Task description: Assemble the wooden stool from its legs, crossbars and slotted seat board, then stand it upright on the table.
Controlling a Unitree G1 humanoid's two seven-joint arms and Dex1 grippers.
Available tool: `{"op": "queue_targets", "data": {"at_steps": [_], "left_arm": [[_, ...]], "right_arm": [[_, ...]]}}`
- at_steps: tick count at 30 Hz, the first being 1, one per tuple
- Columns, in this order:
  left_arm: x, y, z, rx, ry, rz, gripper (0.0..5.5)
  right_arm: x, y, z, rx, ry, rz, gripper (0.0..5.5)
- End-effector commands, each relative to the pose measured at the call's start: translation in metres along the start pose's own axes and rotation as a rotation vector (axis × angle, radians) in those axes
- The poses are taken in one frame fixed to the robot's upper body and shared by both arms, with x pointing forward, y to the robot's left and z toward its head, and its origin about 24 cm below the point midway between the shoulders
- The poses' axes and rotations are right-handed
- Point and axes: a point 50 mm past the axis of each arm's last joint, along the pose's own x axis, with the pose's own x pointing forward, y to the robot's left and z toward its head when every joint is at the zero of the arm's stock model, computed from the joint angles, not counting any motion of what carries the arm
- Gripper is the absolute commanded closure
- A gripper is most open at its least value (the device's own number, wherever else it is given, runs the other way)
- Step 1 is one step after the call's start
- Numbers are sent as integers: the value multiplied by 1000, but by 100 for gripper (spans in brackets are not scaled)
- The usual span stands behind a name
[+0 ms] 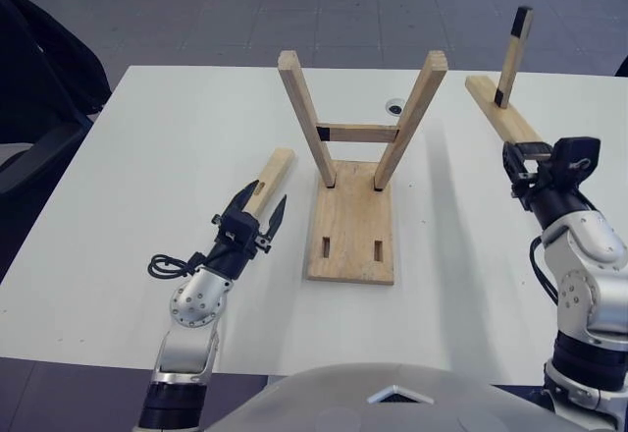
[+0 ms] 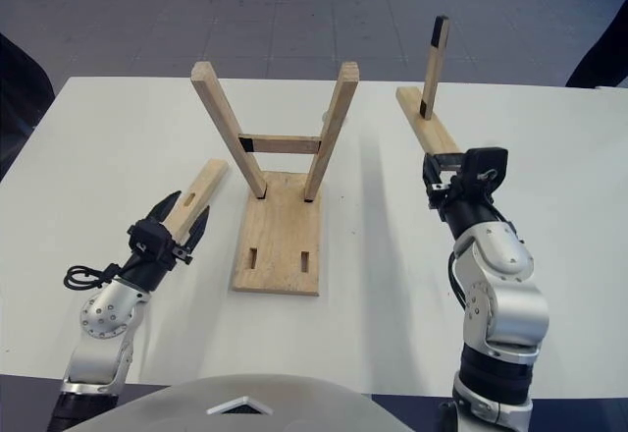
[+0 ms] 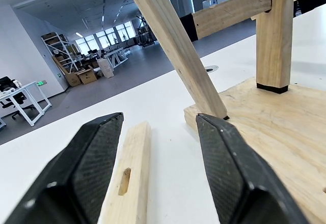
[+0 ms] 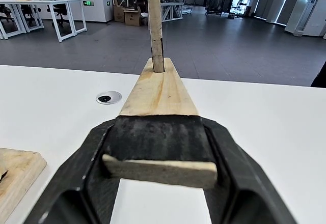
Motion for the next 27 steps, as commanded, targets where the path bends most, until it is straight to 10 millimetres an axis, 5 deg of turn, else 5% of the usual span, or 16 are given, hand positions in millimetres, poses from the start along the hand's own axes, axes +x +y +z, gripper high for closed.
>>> {"op": "queue_targets", "data": {"at_steps": [1,13,27], "left_arm": [[-2,4,-4,8,25,-15,286],[-4,-1,-5,7,27,-22,286],[-6,-4,-6,-3,41,-19,286]], "right_arm": [[-10,-11,-27,-23,105,-32,348],[-10,-10,-25,-73,59,-5,348],[-27,-14,-69,-34,272,-12,348]]}}
